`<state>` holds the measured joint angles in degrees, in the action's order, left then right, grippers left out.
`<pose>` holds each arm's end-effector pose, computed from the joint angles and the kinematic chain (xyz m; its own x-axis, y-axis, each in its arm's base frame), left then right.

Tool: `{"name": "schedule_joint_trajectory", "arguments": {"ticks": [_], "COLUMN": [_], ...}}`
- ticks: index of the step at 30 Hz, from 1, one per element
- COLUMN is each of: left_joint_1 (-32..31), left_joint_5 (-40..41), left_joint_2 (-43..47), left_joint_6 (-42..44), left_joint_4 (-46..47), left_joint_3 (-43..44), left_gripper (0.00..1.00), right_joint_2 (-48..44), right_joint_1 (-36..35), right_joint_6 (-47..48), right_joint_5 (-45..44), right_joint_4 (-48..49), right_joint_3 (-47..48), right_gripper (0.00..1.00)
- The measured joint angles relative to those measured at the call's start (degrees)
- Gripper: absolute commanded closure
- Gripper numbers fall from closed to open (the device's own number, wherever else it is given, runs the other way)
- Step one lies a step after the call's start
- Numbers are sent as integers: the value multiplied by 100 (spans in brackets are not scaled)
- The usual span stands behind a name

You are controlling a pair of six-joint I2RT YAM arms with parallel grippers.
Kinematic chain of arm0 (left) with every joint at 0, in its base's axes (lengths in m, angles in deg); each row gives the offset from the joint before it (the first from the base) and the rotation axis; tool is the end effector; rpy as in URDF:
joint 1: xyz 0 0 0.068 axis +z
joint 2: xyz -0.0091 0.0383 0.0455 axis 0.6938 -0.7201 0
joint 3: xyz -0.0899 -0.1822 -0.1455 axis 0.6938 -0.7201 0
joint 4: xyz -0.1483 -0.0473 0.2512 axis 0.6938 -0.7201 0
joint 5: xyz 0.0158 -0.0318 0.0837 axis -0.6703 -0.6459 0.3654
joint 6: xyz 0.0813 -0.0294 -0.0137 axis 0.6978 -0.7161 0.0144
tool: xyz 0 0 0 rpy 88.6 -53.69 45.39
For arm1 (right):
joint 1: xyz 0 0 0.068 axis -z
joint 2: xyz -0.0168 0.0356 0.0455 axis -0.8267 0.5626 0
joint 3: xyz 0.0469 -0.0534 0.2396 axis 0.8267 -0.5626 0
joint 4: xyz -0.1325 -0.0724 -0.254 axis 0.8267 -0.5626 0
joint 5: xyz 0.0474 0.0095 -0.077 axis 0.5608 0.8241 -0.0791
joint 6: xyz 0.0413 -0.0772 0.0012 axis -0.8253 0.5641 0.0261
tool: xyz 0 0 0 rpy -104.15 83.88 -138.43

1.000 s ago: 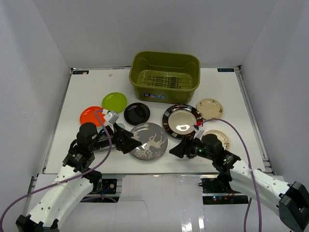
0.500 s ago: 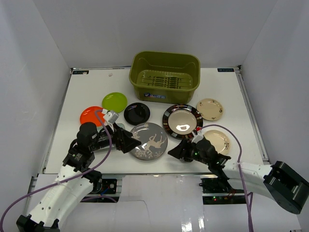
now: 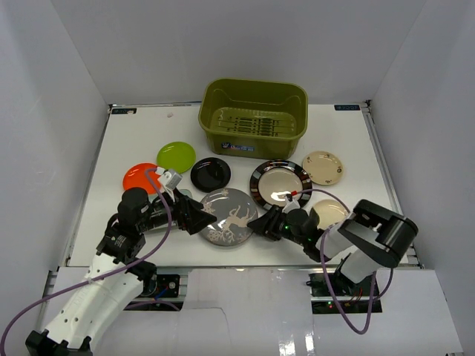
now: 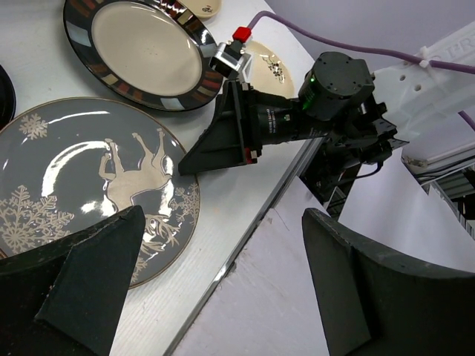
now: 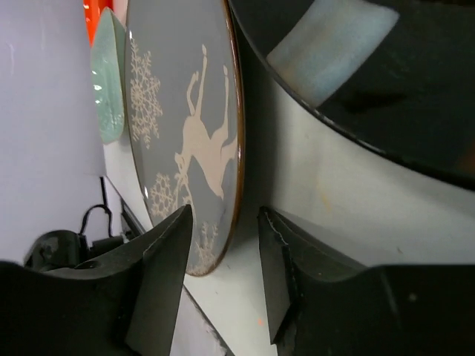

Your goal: Place the plates into the plastic bin on the countertop

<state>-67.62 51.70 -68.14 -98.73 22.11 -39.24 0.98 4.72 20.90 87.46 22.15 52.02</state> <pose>0.1873 -0.1336 0.2560 -0.5822 -0.0917 -0.8078 0.6754 0.4985 -0.5434 0.1649 0.2017 0.0339 -0.7963 0.4864 -0.3595 -0.0792 0.5055 0.8592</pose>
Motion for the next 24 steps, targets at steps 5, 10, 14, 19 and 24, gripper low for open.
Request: {"name": "schedule_joint_trajectory", "arguments": {"ticks": [5,10,14,19,24], "left_joint_1": [0,13,44,129,175], "left_joint_5": [26,66,160,496,859], "left_joint_2": [24,24,24,103,249], "left_joint_6": [0,-2,-15,-48,-70], "left_joint_4": [0,0,0,-66,-184], "left_joint_3": [0,0,0,0,9], "left_gripper": [2,2,2,2,2], "right_joint_2": [831,605,-1172,-4177,-4883], "right_joint_1": [-11,-42,-162,-457,74], "right_joint_6": [-369,-675,-361,586,1600], "right_joint_5": [-122,-271,-520,-1139,-1228], "right_joint_4": [772,1086,-291,-3344,-5027], "right_joint_3": [118,-284,-595,-205,1193], "right_gripper": [86,92,92,92,92]}}
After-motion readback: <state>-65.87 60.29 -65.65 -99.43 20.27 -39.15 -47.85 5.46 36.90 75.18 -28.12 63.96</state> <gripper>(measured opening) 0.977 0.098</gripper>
